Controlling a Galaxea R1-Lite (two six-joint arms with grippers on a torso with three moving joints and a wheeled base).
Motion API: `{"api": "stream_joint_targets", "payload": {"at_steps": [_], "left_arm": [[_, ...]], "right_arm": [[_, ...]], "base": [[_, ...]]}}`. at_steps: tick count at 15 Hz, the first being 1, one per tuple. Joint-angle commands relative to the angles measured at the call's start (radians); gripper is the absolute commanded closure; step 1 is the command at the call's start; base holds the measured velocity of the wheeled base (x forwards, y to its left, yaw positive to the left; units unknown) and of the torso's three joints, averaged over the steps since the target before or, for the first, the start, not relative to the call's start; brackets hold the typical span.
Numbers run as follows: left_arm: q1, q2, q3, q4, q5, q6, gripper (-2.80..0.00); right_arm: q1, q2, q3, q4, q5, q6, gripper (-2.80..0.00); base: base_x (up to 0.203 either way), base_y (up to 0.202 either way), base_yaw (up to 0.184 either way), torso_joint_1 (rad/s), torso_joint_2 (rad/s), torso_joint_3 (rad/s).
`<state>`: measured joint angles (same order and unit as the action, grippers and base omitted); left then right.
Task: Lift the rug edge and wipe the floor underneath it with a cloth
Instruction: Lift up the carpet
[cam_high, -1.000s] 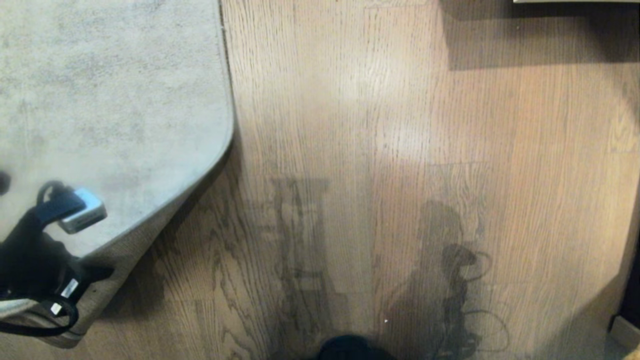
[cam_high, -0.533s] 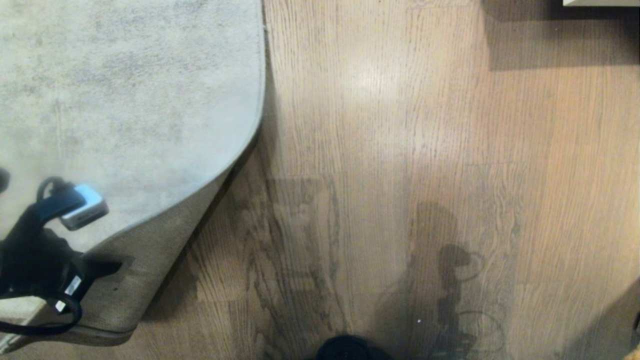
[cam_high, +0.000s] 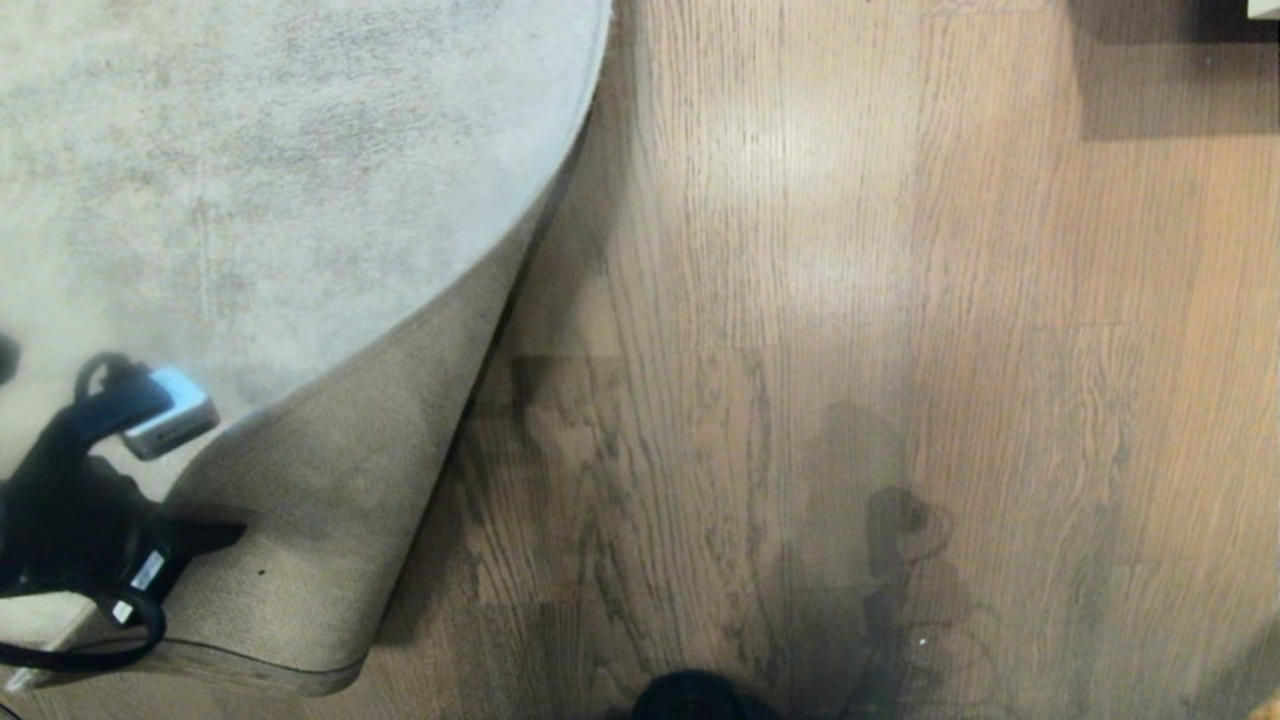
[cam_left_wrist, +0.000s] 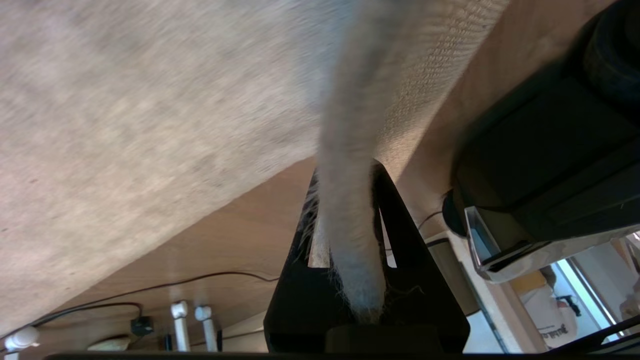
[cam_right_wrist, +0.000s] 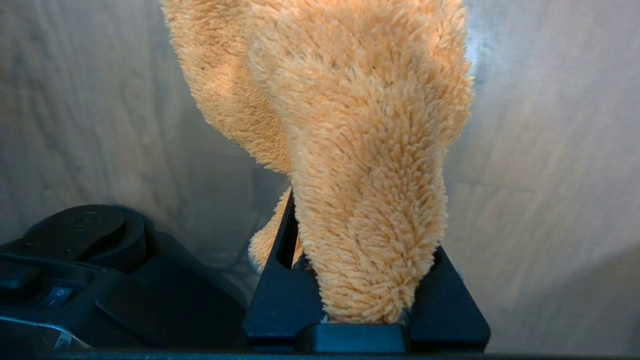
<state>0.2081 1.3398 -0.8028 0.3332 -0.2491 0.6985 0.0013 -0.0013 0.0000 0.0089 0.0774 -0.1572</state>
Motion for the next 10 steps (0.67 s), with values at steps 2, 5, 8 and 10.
{"api": "stream_joint_targets", "payload": {"at_steps": [2, 5, 8, 10], "left_arm": [[0.000, 0.006, 0.000, 0.003, -0.001, 0.003, 0.00], [-0.022, 0.006, 0.005, 0.003, -0.012, -0.009, 0.00], [-0.043, 0.007, 0.004, 0.003, -0.013, -0.028, 0.00], [-0.075, 0.016, -0.001, 0.002, -0.011, -0.029, 0.00]], "right_arm": [[0.000, 0.001, 0.000, 0.000, 0.001, -0.001, 0.00], [0.000, 0.001, 0.000, 0.000, 0.001, -0.001, 0.00], [0.000, 0.001, 0.000, 0.000, 0.001, -0.001, 0.00], [0.000, 0.001, 0.000, 0.000, 0.001, -0.002, 0.00]], "base": [[0.000, 0.167, -0.003, 0.004, 0.00, 0.005], [0.000, 0.027, 0.001, 0.002, 0.00, 0.001], [0.000, 0.000, 0.000, 0.000, 0.00, 0.000], [0.000, 0.000, 0.000, 0.000, 0.00, 0.000]]}}
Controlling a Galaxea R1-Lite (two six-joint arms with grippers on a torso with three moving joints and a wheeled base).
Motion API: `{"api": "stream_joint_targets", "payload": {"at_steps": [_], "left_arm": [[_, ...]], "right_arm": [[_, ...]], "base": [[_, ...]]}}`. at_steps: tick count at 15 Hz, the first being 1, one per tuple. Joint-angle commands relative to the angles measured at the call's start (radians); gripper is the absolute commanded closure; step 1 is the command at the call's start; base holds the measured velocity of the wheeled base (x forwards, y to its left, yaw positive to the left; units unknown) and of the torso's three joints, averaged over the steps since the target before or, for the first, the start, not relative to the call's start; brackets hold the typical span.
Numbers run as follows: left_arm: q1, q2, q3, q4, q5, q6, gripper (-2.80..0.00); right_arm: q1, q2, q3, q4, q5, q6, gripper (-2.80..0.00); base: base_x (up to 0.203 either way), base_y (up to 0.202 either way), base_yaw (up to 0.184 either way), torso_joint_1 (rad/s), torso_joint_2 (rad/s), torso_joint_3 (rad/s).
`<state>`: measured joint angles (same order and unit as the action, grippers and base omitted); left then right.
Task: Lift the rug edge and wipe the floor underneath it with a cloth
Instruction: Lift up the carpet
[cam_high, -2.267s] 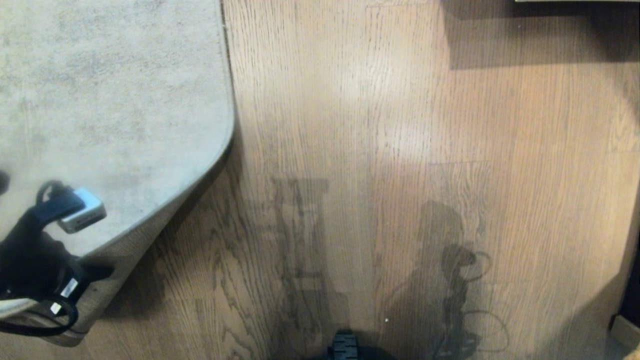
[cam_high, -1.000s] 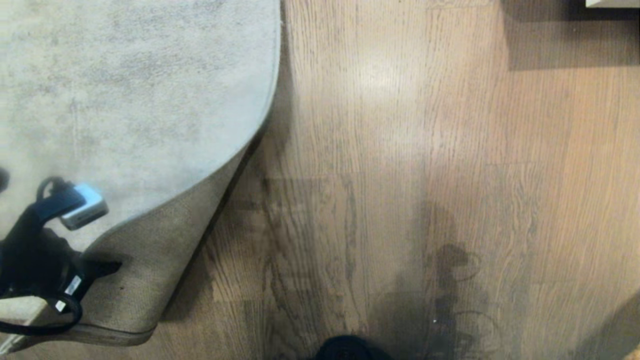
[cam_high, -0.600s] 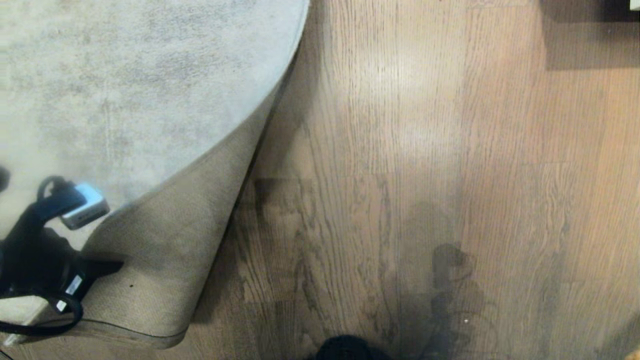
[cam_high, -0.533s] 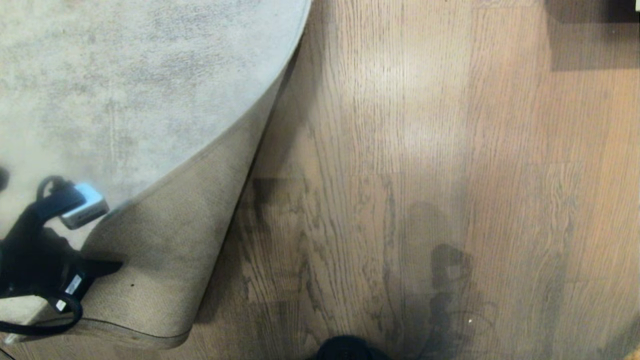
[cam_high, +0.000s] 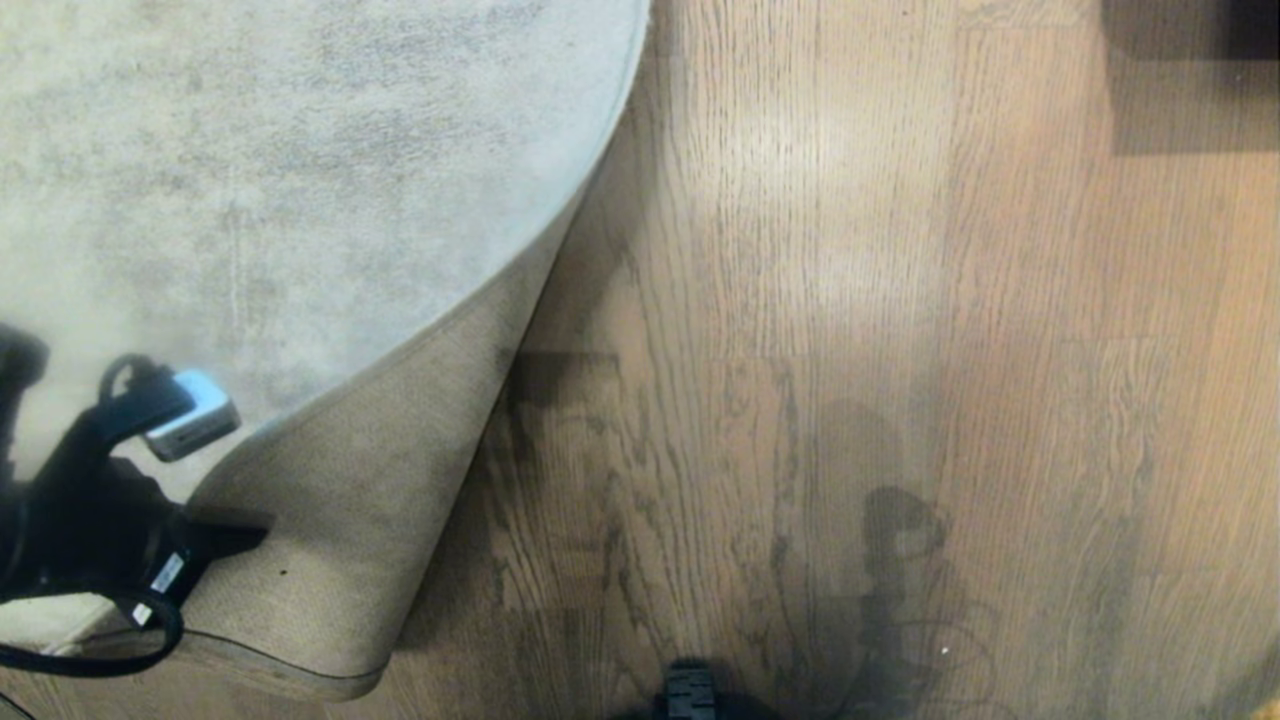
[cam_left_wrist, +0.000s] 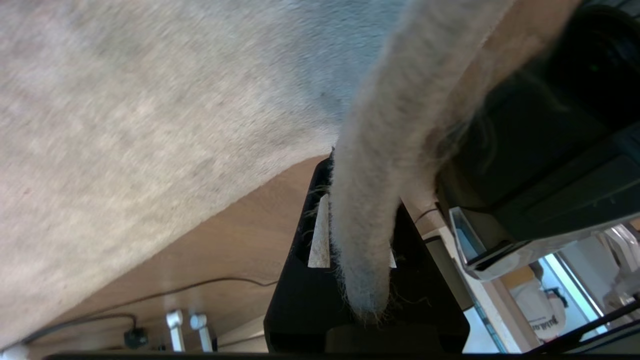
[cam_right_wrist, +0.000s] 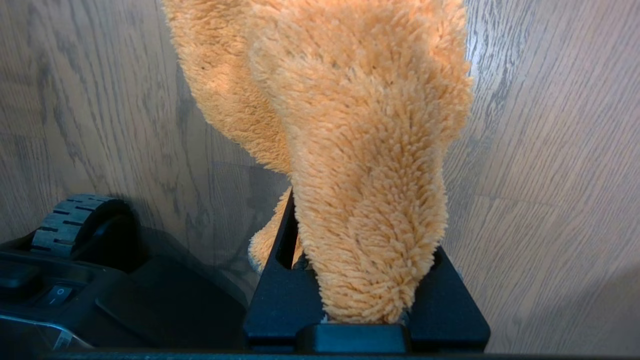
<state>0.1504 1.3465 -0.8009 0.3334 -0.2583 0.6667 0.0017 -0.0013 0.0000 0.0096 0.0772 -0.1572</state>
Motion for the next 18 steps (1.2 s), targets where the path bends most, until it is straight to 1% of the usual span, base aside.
{"api": "stream_joint_targets", "payload": {"at_steps": [1, 4, 7, 10, 13, 17, 18], "left_arm": [[-0.040, 0.013, -0.002, 0.001, -0.002, 0.001, 0.00], [-0.096, 0.027, -0.012, 0.006, 0.007, 0.001, 0.00], [-0.123, 0.071, -0.020, 0.010, 0.012, 0.017, 0.00], [-0.121, 0.103, -0.029, 0.029, 0.019, 0.144, 0.00], [-0.119, 0.121, -0.056, 0.058, 0.019, 0.225, 0.00], [-0.108, 0.122, -0.094, 0.098, 0.021, 0.257, 0.00], [-0.089, 0.125, -0.098, 0.106, 0.021, 0.283, 0.00]], "right_arm": [[0.000, 0.001, 0.000, 0.000, 0.001, -0.001, 0.00], [0.000, 0.001, 0.000, 0.000, 0.001, -0.001, 0.00], [0.000, 0.001, 0.000, 0.000, 0.001, -0.001, 0.00], [0.000, 0.001, 0.000, 0.000, 0.001, -0.002, 0.00], [0.000, 0.001, 0.000, 0.000, 0.001, -0.001, 0.00], [0.000, 0.001, 0.000, 0.000, 0.001, -0.001, 0.00], [0.000, 0.001, 0.000, 0.000, 0.001, -0.001, 0.00]], "base": [[0.000, 0.000, 0.000, 0.000, 0.00, 0.000], [0.000, 0.000, 0.000, 0.000, 0.00, 0.000], [0.000, 0.000, 0.000, 0.000, 0.00, 0.000], [0.000, 0.000, 0.000, 0.000, 0.00, 0.000], [0.000, 0.000, 0.000, 0.000, 0.00, 0.000], [0.000, 0.000, 0.000, 0.000, 0.00, 0.000], [0.000, 0.000, 0.000, 0.000, 0.00, 0.000]]}}
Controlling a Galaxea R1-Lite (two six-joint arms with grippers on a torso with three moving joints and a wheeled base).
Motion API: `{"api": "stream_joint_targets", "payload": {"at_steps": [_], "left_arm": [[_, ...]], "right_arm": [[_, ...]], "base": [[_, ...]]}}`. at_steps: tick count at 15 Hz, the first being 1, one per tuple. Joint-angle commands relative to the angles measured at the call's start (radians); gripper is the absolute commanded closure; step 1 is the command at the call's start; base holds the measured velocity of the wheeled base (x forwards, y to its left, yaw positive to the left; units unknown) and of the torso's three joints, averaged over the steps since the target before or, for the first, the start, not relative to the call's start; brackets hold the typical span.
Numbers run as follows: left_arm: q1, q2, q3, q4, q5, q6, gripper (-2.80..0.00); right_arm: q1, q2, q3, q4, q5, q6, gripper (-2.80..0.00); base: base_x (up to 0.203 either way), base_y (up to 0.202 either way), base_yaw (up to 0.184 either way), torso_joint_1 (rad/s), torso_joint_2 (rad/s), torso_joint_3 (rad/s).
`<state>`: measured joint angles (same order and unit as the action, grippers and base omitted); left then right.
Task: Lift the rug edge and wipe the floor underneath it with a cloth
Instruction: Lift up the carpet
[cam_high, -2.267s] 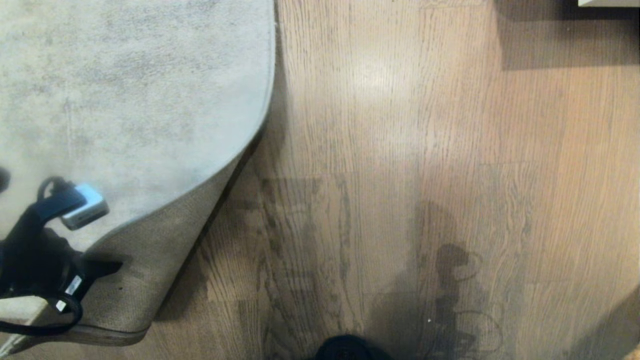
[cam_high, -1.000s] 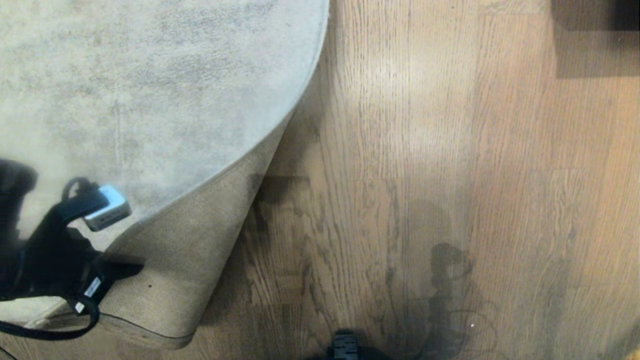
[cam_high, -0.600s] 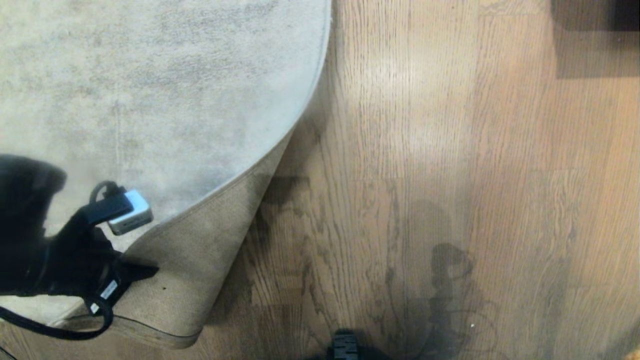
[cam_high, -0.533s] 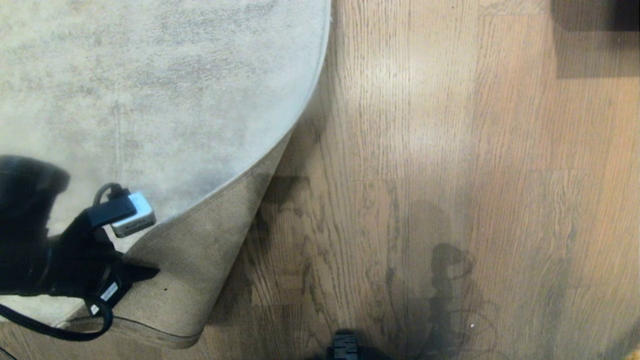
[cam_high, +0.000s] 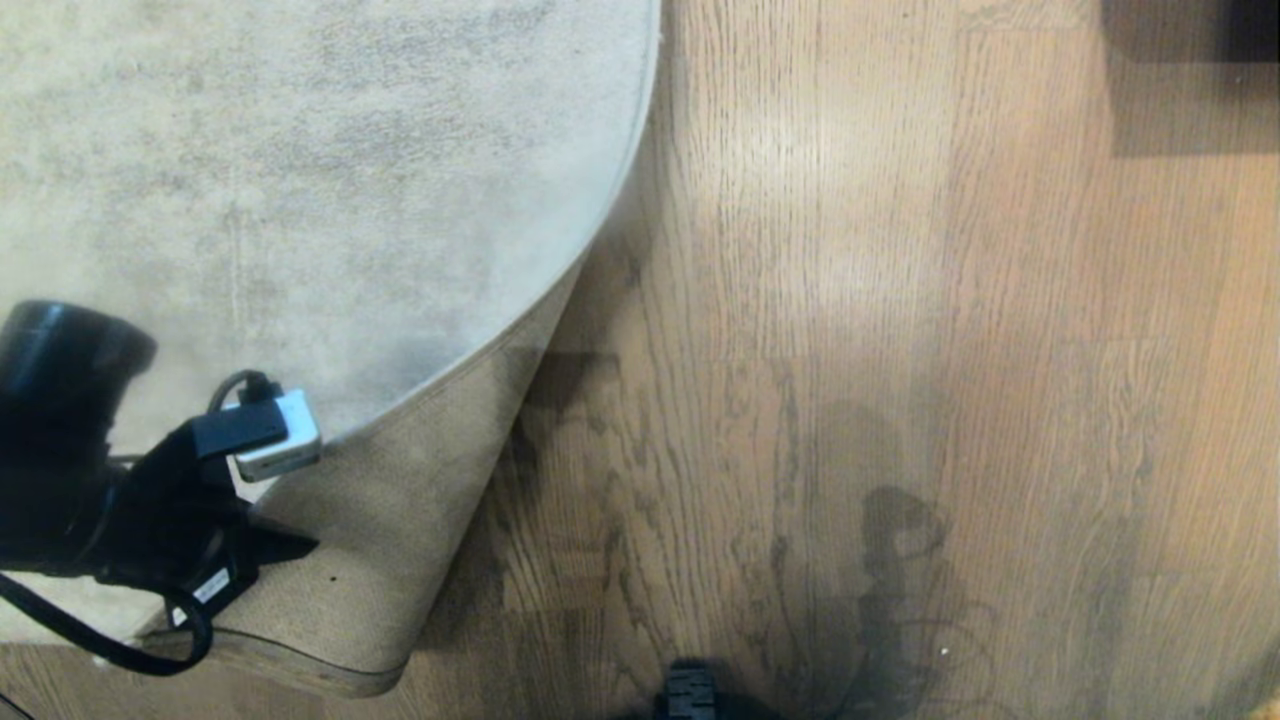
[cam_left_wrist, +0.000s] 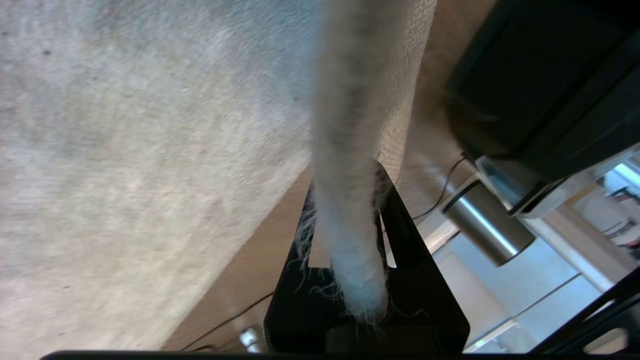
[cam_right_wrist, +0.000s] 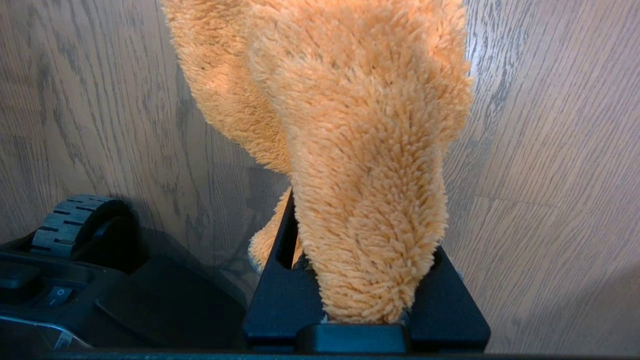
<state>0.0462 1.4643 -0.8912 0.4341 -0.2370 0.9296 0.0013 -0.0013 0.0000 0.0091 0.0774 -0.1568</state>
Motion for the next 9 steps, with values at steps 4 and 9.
{"api": "stream_joint_targets", "payload": {"at_steps": [4, 9], "left_arm": [[0.070, 0.036, -0.021, 0.005, -0.001, 0.145, 0.00], [0.070, 0.070, -0.037, -0.002, -0.002, 0.160, 0.00]], "right_arm": [[0.000, 0.001, -0.002, 0.002, -0.001, 0.000, 0.00], [0.000, 0.005, -0.007, 0.015, -0.004, -0.017, 0.00]], "base": [[0.000, 0.000, 0.000, 0.000, 0.00, 0.000], [0.000, 0.000, 0.000, 0.000, 0.00, 0.000]]}}
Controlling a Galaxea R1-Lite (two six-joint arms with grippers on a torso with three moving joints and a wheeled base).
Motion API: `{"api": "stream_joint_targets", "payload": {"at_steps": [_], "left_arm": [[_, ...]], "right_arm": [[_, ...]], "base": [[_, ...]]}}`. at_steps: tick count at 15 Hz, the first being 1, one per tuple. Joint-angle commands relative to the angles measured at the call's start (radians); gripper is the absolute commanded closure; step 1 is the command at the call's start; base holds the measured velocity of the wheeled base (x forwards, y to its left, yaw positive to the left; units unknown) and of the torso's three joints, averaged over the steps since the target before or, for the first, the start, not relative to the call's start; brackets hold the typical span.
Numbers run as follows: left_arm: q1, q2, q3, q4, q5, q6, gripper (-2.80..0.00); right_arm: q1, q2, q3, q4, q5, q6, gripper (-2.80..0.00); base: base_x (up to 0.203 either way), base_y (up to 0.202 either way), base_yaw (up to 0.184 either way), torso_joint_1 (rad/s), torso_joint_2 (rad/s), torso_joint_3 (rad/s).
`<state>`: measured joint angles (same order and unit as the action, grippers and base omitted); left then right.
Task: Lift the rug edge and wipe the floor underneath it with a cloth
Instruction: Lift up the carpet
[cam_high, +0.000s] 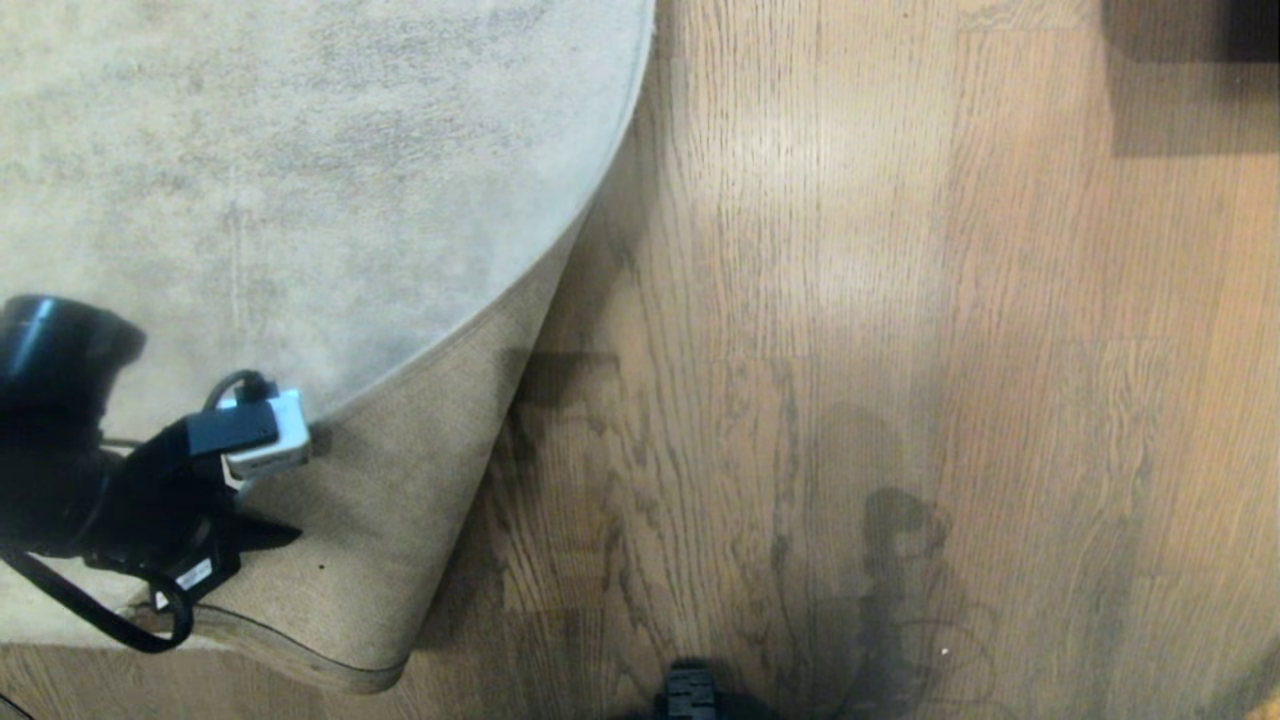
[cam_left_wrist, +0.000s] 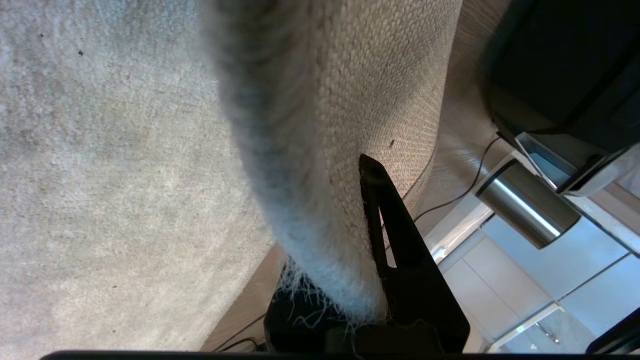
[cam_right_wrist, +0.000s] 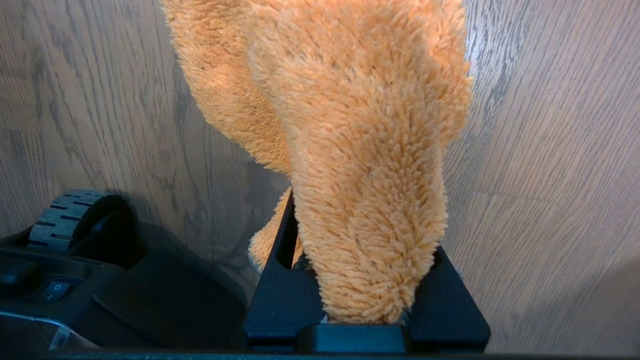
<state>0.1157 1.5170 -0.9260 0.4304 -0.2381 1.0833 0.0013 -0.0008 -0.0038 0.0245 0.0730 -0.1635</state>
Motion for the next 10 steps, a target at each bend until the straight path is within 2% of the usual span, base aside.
{"api": "stream_joint_targets", "payload": {"at_steps": [1, 3, 5, 10], "left_arm": [[0.001, 0.023, -0.001, 0.002, -0.003, 0.004, 0.00], [-0.002, 0.032, -0.002, 0.002, -0.007, 0.004, 0.00], [-0.008, 0.040, -0.007, 0.002, -0.009, 0.004, 0.00], [-0.016, 0.061, -0.038, 0.002, -0.007, 0.000, 0.00]], "right_arm": [[0.000, 0.016, -0.006, 0.001, 0.002, -0.031, 0.00], [0.002, 0.088, -0.029, -0.009, 0.017, -0.034, 0.00], [0.015, 0.218, -0.089, -0.016, 0.070, -0.023, 0.00], [0.143, 0.571, -0.210, -0.124, 0.169, -0.016, 0.00]], "base": [[0.000, 0.000, 0.000, 0.000, 0.00, 0.000], [0.000, 0.000, 0.000, 0.000, 0.00, 0.000], [0.000, 0.000, 0.000, 0.000, 0.00, 0.000], [0.000, 0.000, 0.000, 0.000, 0.00, 0.000]]}}
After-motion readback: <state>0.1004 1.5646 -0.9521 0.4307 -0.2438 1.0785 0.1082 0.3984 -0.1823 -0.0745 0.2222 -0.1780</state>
